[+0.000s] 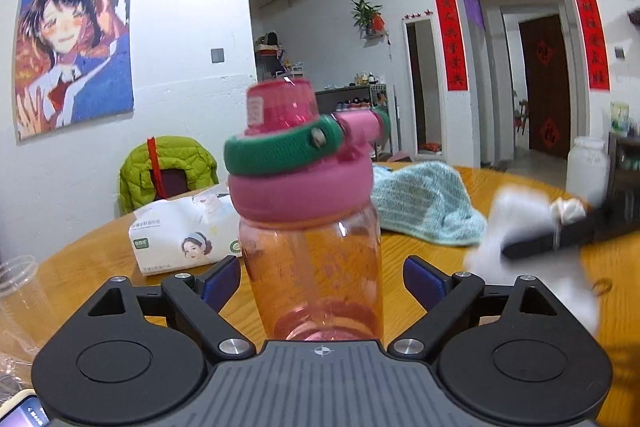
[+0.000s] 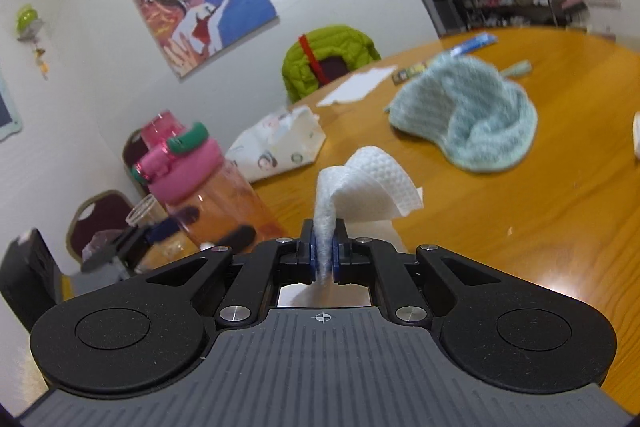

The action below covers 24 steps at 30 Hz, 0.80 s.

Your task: Clean container

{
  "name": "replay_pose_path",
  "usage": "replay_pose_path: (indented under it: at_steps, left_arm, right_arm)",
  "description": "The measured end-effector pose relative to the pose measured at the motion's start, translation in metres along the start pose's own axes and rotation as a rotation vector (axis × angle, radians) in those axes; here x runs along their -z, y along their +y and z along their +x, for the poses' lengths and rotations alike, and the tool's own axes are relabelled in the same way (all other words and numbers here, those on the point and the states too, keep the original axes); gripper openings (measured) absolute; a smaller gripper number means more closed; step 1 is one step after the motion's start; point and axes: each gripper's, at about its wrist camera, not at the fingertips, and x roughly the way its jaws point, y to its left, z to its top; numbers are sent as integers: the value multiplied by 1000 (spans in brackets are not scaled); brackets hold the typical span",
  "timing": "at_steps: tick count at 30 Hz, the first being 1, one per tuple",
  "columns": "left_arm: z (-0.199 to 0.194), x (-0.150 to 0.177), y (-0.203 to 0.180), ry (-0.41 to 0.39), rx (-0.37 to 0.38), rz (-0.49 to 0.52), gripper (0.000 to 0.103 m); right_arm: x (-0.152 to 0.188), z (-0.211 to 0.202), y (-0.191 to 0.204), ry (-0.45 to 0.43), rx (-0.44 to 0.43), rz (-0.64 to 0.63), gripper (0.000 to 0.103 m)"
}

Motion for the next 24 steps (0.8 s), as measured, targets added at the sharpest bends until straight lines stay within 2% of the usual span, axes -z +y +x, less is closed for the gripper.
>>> replay_pose_path:
  at_steps: [3, 8, 14, 16, 17, 18, 19, 21, 23, 24]
  left_arm:
    - [9, -7, 7, 18, 21, -52, 91]
    - [24, -8, 10, 56, 43, -103, 91]
    - [25, -10, 13, 34, 71, -168, 90]
    - [26, -13, 16, 33, 80, -195, 88]
    - [28, -14, 18, 35, 76, -201, 83]
    - [29, -16, 19, 37, 71, -207, 74]
    - [29, -15, 21, 35, 58, -217, 73]
    - [29, -13, 26, 17, 74, -238, 73]
    - [26, -9, 30, -9, 83, -270, 73]
    - [25, -7, 34, -21, 87, -294, 73]
  right_arm:
    - [12, 12, -9, 44, 11, 17, 8]
    - [14, 19, -8, 58, 35, 1, 13]
    - [16, 27, -6, 75, 64, -19, 14]
    - [17, 30, -5, 81, 74, -26, 17]
    - [18, 31, -5, 84, 79, -29, 18]
    - [18, 32, -5, 87, 84, -32, 21]
    - [18, 34, -5, 89, 88, -36, 30]
    - [19, 36, -4, 95, 98, -42, 34]
    - [20, 39, -3, 101, 108, -49, 34]
    - [19, 41, 0, 111, 128, -75, 27]
